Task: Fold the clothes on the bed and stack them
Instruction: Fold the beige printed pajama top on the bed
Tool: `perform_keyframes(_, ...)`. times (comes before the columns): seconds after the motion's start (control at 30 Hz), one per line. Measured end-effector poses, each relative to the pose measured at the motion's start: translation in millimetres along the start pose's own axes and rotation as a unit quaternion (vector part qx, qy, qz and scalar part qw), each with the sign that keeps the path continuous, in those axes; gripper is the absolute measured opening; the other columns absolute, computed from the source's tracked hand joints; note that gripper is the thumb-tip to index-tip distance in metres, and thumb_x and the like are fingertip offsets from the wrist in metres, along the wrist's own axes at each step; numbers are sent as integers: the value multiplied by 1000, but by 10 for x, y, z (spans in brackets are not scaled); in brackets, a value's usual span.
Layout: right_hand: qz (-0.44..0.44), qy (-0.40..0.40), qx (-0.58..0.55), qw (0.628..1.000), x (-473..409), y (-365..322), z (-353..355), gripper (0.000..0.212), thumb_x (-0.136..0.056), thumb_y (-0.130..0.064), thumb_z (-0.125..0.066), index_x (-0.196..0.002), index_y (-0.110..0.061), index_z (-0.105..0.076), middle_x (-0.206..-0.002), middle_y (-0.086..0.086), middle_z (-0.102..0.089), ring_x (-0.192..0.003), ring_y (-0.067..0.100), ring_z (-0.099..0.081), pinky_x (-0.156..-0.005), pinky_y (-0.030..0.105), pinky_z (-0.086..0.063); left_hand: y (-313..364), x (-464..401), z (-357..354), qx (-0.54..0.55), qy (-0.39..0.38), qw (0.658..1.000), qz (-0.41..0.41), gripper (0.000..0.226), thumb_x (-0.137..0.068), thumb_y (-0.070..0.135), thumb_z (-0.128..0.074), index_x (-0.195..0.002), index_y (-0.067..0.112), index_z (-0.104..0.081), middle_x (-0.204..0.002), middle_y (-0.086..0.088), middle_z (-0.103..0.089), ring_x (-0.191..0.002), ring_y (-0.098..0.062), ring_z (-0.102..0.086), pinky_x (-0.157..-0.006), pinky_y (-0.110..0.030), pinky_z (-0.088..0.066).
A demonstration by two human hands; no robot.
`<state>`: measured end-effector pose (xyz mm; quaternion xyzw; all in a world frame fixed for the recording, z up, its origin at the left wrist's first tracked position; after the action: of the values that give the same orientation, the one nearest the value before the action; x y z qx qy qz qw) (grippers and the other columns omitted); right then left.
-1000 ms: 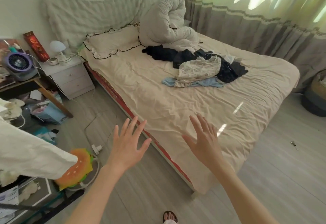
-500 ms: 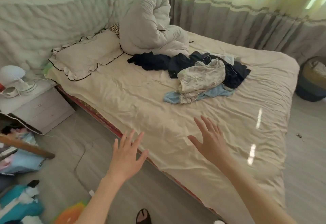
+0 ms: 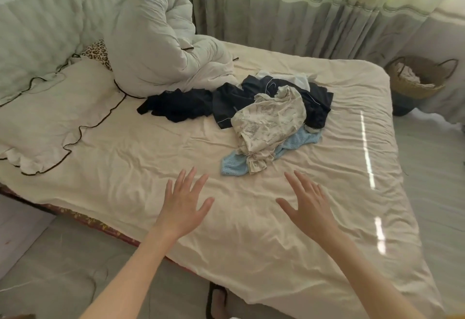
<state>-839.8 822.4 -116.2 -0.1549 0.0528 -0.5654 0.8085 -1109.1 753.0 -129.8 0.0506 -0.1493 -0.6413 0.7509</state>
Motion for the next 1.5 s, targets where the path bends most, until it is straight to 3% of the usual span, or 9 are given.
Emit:
perform_keyframes(0.27, -63, -43, -9, 997, -1861, 49, -588, 65, -94, -49, -46, -149, -24, -23, -155, 5, -23, -142, 22, -22, -115, 38, -20, -456, -1868, -62, -50, -25, 996, -75, 65, -96, 50, -32, -150, 32, 0, -159, 1, 2, -145, -19, 5, -116, -42, -1)
perform_keyframes(0.47, -86, -68, -15, 994, -2980, 103, -1314, 52, -97, -39, -45, -142, -15, -37, -137, 8, -46, -128, 24, -41, -98, 35, -37, -703, -2714, -576, 65, -3, 996, -66, 64, -94, 37, -49, -149, 22, -19, -157, -5, -14, -145, -23, -9, -117, -41, -11)
perform_keyframes(0.7, -193, -22, 65, 979, -3938, 481, -2534, 52, -94, -51, -42, -131, -14, -46, -128, 6, -48, -119, 25, -43, -90, 37, -40, -1110, -3327, -1832, 102, -61, 988, -95, 63, -93, 35, -52, -147, 27, -20, -158, -5, -7, -146, -22, -3, -117, -36, -9)
perform_keyframes(0.83, -239, 67, 3, 969, -4147, 568, -2831, 28, -96, -30, -46, -111, -15, -64, -112, 4, -55, -107, 22, -46, -88, 36, -35, -1183, -3862, -2019, 66, -71, 985, -143, 60, -96, 31, -47, -149, 25, -21, -158, -6, -5, -146, -23, -3, -117, -35, -8)
perform_keyframes(1.03, -226, 184, -381, 878, -3904, 285, -2415, 16, -95, -11, -51, -88, -21, -62, -70, -14, -58, -62, -1, -49, -60, 21, -38, -729, -4233, -1784, 95, -42, 969, -224, 63, -92, 18, -55, -147, 21, -26, -155, -10, -17, -144, -27, -16, -115, -36, -16)
perform_keyframes(1.17, -178, 167, -468, 850, -3711, 71, -1955, 25, -92, -6, -56, -82, -28, -64, -72, 0, -64, -67, 9, -54, -62, 28, -45, -274, -4380, -1555, 155, -45, 955, -248, 47, -92, 20, -55, -138, 16, -45, -145, -10, -40, -135, -25, -35, -111, -40, -30)
perform_keyframes(1.23, -176, 157, -493, 837, -3602, 46, -1808, 25, -92, -6, -55, -81, -26, -64, -72, -4, -63, -68, 8, -55, -63, 25, -45, -137, -4337, -1427, 156, -14, 946, -285, 26, -91, 16, -56, -114, 8, -64, -117, -11, -61, -111, -27, -55, -95, -42, -45)
perform_keyframes(1.33, -179, 136, -477, 850, -3437, 70, -1598, 21, -94, -5, -51, -81, -18, -61, -72, -2, -59, -68, 5, -51, -64, 22, -41, -116, -4161, -1220, 215, 15, 935, -283, 12, -85, 2, -61, -96, 3, -66, -92, -8, -65, -83, -27, -61, -74, -40, -50)
perform_keyframes(1.5, -155, 50, -332, 929, -3183, 8, -1351, 14, -91, -15, -59, -79, -20, -61, -59, -16, -51, -59, 0, -49, -59, 19, -37, -228, -3779, -955, 241, -61, 935, -253, 16, -90, -1, -46, -99, 4, -58, -88, 1, -53, -82, -20, -51, -74, -32, -42)
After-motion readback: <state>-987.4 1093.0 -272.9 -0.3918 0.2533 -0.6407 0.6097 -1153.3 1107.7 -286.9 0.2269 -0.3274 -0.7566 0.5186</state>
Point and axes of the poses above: each hand's wrist, its own x-axis away from the middle knuckle, its own z-axis out of the back of the hand, y = z × x, the point moved 3 cm from there along -x, towards the middle knuckle
